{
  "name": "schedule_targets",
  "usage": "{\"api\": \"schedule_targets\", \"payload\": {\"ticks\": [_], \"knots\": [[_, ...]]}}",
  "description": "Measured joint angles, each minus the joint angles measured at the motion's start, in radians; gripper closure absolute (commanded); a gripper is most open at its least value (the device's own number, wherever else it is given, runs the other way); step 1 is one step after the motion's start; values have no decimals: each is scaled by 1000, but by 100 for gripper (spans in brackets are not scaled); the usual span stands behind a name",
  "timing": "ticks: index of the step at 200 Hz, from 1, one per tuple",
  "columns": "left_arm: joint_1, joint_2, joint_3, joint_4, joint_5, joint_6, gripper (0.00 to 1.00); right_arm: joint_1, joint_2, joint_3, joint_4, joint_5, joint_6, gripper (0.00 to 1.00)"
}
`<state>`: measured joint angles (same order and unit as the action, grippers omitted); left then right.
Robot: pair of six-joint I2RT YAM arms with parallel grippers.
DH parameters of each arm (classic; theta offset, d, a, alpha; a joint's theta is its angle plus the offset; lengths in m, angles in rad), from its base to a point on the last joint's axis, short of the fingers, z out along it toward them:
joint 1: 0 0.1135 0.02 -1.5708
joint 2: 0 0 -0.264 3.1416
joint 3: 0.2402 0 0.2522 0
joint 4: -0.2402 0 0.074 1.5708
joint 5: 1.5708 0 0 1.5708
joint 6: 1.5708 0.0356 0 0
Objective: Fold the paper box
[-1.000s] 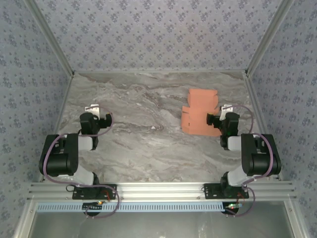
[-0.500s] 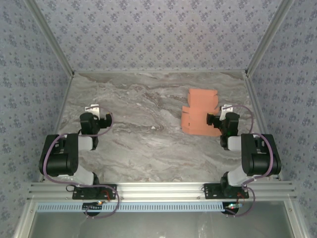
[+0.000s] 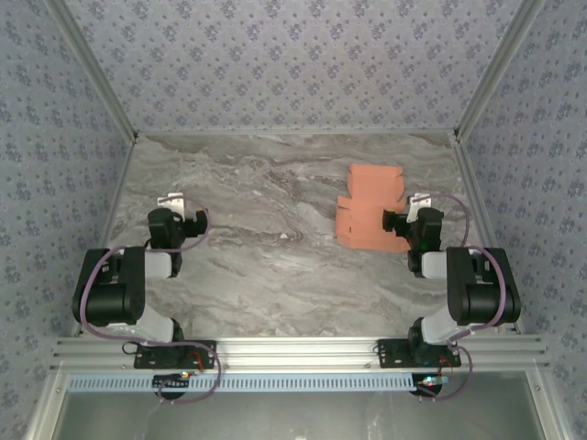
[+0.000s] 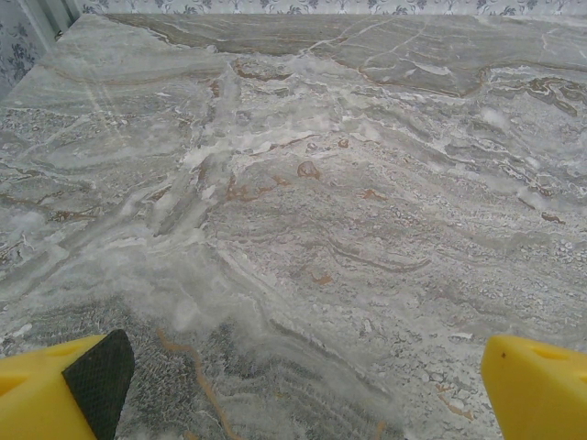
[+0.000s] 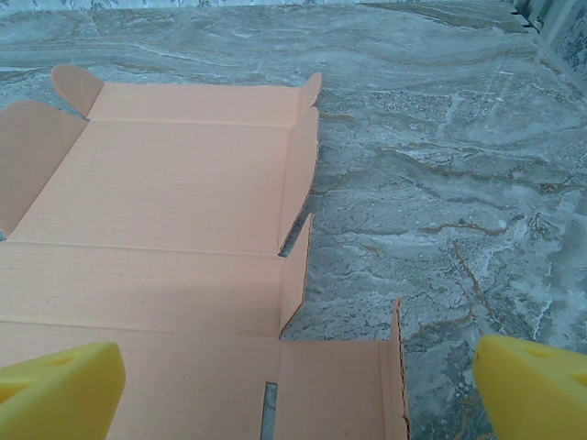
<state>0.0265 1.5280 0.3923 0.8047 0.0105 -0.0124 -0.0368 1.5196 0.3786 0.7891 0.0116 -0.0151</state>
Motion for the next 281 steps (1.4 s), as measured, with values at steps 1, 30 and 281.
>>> {"api": "schedule_targets", "payload": {"ticks": [1, 30, 281], "knots": [[0, 0, 0, 0, 0, 0, 1, 0, 0, 0, 0, 0, 0, 0], [0, -1, 0, 0, -17, -8, 1, 4, -8, 0, -8, 54, 9, 0], [-114, -565, 386, -1193, 27, -601, 1, -19, 135, 661, -1383, 43, 299, 74]]}}
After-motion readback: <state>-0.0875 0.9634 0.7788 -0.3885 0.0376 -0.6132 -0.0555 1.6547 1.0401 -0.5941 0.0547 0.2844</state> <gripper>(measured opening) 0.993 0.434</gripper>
